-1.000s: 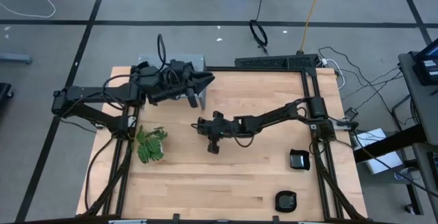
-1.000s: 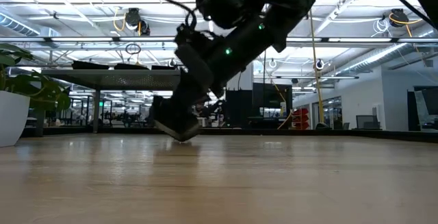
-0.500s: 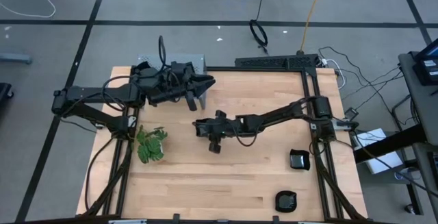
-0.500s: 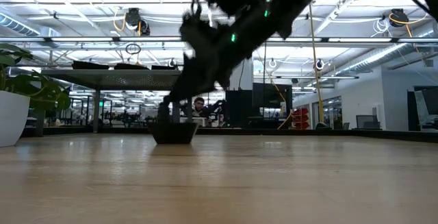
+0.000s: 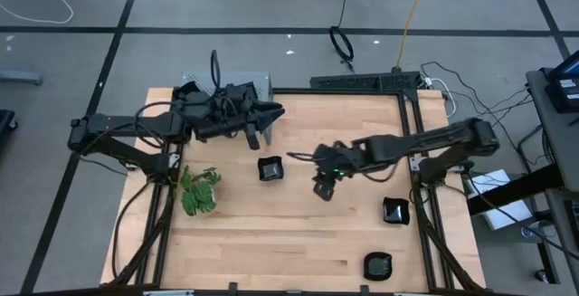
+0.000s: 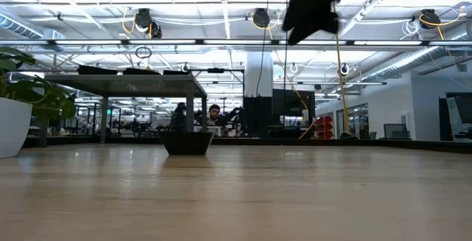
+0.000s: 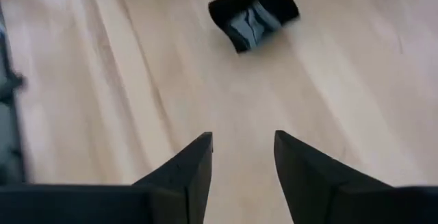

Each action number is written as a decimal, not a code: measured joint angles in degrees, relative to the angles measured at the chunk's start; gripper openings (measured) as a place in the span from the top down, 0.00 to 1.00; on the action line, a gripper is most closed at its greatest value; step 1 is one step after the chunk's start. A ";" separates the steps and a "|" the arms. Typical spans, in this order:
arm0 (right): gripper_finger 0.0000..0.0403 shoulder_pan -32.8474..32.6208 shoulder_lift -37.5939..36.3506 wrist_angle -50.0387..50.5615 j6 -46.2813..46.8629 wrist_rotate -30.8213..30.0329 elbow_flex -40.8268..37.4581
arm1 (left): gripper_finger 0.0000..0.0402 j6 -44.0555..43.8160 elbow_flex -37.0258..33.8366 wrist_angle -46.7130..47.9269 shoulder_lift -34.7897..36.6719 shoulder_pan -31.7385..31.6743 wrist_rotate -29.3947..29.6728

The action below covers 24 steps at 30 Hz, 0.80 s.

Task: Pick & Place Mini shaped plates
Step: Move the distorted square plate to the center of the table

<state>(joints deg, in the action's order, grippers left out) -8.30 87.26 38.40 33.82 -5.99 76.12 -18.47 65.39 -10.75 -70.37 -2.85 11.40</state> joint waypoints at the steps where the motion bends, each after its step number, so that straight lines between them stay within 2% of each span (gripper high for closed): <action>1: 0.65 -0.65 -1.17 1.77 3.85 -0.36 -0.02 | 0.77 0.05 0.00 0.18 0.00 0.00 0.01; 6: 0.66 -6.90 -6.54 7.64 22.27 -6.03 -4.77 | 0.77 -0.93 0.00 0.32 0.00 0.00 -0.01; 13: 0.66 -18.33 -11.35 8.56 51.63 -5.62 -17.35 | 0.77 -1.17 0.00 1.13 0.00 0.00 -0.01; 15: 0.66 -21.31 -12.13 8.73 58.98 -3.19 -20.42 | 0.77 -1.17 0.00 1.98 0.00 0.00 0.00; 18: 0.67 -24.64 -13.04 8.84 66.27 0.12 -23.41 | 0.77 0.03 -0.02 3.23 0.00 0.00 0.02; 24: 0.67 -28.41 -14.28 14.22 73.52 0.24 -24.11 | 0.77 0.77 -0.02 5.20 0.00 0.00 0.02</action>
<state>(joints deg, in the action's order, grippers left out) -36.71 72.98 52.62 107.34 -5.75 52.01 -17.69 65.36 -5.55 -70.37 -2.85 11.42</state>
